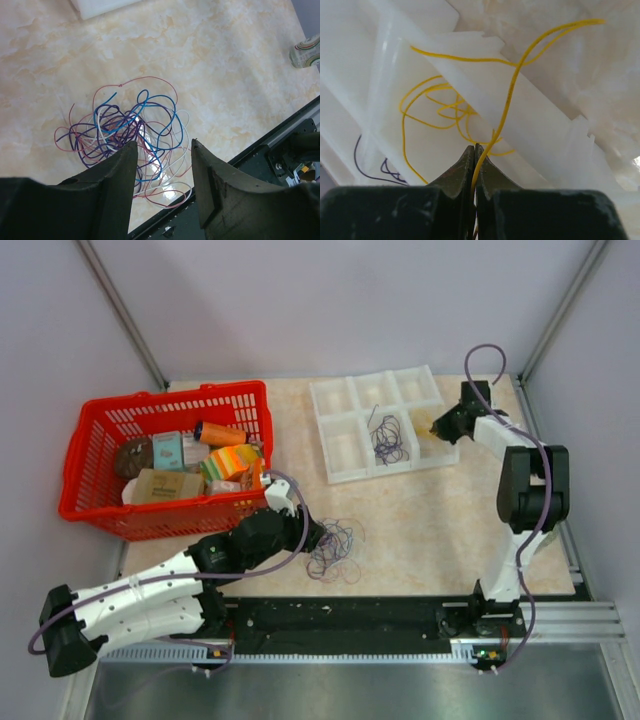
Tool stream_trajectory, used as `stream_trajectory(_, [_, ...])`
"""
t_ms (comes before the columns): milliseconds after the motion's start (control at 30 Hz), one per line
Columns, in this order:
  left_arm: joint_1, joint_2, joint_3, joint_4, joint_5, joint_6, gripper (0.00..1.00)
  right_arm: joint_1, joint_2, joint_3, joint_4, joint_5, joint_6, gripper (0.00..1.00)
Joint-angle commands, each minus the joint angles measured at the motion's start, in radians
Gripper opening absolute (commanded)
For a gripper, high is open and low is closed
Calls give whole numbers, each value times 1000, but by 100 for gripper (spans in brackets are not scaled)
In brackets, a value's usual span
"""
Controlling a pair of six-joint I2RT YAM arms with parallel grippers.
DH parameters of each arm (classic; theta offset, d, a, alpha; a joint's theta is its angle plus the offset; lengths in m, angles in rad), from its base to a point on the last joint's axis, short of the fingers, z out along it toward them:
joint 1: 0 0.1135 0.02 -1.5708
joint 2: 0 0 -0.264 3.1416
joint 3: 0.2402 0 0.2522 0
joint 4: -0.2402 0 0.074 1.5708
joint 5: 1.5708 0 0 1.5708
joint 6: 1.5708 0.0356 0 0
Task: Untangle the cables
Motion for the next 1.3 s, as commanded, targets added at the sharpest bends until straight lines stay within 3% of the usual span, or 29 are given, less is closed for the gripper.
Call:
stream_trajectory(0, [3, -19, 2, 17, 12, -2, 52, 44, 10, 64, -15, 1, 65, 0])
stream_trajectory(100, [3, -19, -3, 14, 4, 4, 52, 80, 18, 79, -27, 47, 52, 0])
stream_trajectory(233, [4, -39, 3, 8, 4, -6, 52, 130, 68, 171, -114, 218, -124, 2])
stream_trajectory(400, [4, -65, 5, -3, 21, 15, 52, 141, 75, 225, -208, 242, -338, 46])
stream_trajectory(500, [4, -65, 2, -6, 19, 21, 52, 141, -11, 199, -239, 234, -407, 62])
stream_trajectory(600, [3, -53, 2, 14, 35, 20, 52, 139, -89, 187, -260, 245, -474, 70])
stream_trajectory(733, [4, -16, 20, 26, 72, 27, 52, 103, -132, 214, -329, 161, -478, 72])
stream_trajectory(867, [3, 5, 23, 6, 87, 18, 51, 20, -203, 130, -317, 104, -398, 73])
stream_trajectory(900, [4, 4, 22, 5, 96, 7, 51, 2, -227, 93, -279, 98, -380, 77])
stream_trajectory(967, [3, -2, 6, 20, 95, 6, 51, -59, -255, 30, -196, 52, -329, 93])
stream_trajectory(1000, [4, -5, 5, 26, 90, 6, 51, -83, -240, 26, -174, 21, -305, 94])
stream_trajectory(1133, [3, -2, 23, 22, 85, 32, 51, -144, -107, 108, -174, -28, -252, 93])
stream_trajectory(1267, [4, -1, 28, -10, 79, 14, 51, -166, -10, 151, -173, -31, -212, 85])
